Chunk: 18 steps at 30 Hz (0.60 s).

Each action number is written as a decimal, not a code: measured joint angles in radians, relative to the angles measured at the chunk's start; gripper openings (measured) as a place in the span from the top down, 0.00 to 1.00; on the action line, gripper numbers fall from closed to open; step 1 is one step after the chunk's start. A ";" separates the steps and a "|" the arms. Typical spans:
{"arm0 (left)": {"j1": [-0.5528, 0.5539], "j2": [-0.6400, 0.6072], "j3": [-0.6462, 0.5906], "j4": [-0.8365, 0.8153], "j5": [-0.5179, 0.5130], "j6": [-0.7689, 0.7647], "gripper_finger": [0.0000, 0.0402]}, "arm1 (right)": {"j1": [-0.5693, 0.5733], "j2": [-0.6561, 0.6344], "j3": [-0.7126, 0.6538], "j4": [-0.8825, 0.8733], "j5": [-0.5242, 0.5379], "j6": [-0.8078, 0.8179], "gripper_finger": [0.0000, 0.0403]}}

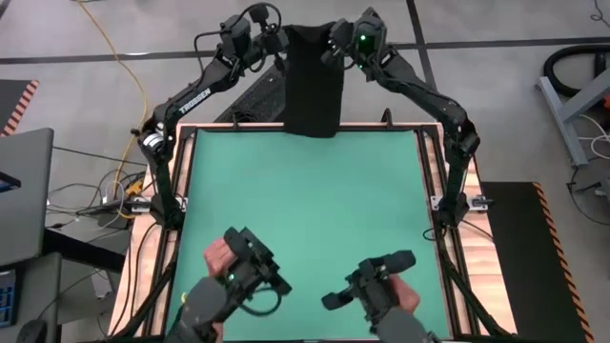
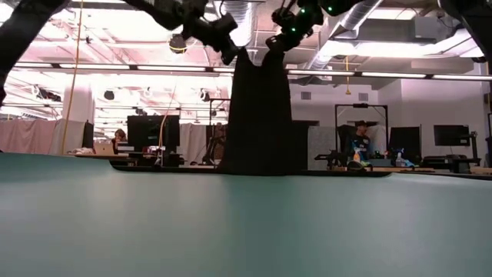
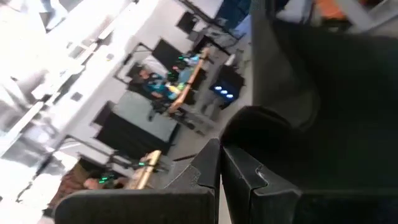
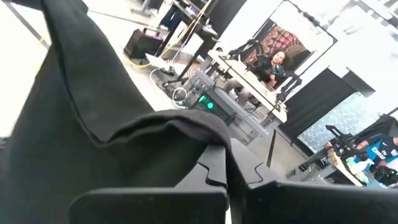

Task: Roll towel
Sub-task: Roll the black towel

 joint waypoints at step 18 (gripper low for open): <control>0.090 0.052 0.000 0.180 0.106 0.024 1.00 | -0.102 0.089 0.000 0.213 -0.156 0.028 0.98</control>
